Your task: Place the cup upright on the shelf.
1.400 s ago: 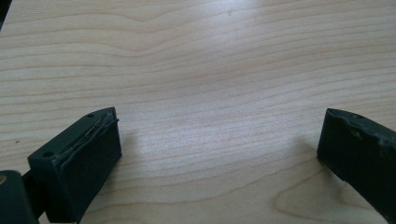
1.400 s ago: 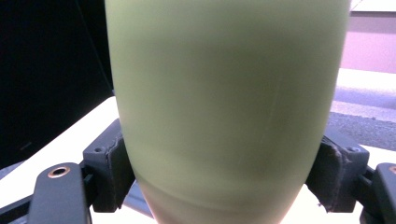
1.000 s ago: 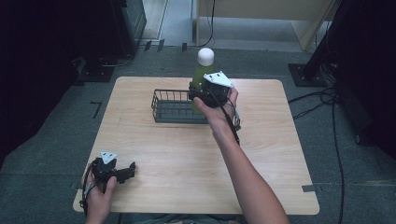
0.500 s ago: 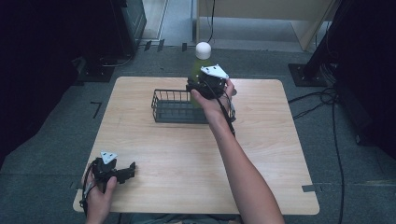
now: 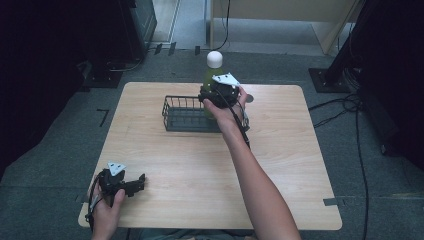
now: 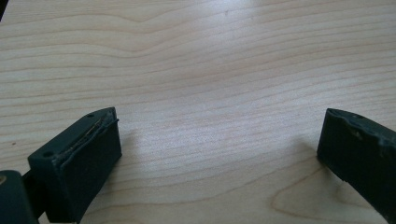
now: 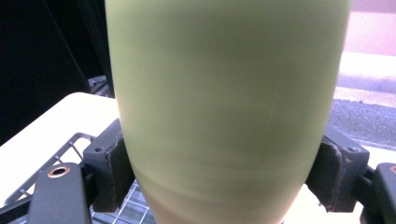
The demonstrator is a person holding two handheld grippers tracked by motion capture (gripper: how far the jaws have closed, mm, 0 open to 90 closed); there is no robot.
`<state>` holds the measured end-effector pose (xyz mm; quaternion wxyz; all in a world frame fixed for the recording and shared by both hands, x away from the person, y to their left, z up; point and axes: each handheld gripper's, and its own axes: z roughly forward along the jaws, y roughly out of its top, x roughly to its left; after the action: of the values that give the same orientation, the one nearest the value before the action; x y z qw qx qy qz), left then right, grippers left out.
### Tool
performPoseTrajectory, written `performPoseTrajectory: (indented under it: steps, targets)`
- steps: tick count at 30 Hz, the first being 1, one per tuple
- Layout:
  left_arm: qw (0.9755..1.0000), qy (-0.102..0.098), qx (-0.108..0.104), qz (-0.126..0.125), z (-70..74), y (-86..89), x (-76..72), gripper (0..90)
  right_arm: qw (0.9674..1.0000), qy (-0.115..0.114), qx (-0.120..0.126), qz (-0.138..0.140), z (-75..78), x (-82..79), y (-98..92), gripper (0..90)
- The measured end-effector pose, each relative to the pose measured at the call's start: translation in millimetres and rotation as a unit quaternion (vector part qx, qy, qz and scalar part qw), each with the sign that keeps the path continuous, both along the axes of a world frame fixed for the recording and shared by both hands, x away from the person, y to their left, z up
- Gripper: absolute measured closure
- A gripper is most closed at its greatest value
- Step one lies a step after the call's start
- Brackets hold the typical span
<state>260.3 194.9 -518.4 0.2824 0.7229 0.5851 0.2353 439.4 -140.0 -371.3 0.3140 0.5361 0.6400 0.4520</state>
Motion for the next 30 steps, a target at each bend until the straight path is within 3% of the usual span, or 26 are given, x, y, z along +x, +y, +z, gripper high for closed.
performPoseTrajectory:
  steps: [12,23,30]
  targets:
    - [1.0,0.0,0.001,-0.001,0.1,0.1,0.0,0.0,1.0,0.004,-0.008,0.0,-16.0,2.1,-5.2,20.8]
    - [1.0,0.001,0.001,-0.002,0.1,0.1,-0.1,0.0,0.9999,0.006,-0.001,0.014,-16.5,-1.9,-9.0,19.6]
    - [1.0,0.0,0.001,-0.002,0.1,0.1,0.0,0.0,0.9995,0.017,-0.004,0.026,-16.3,-4.9,-12.0,12.1]
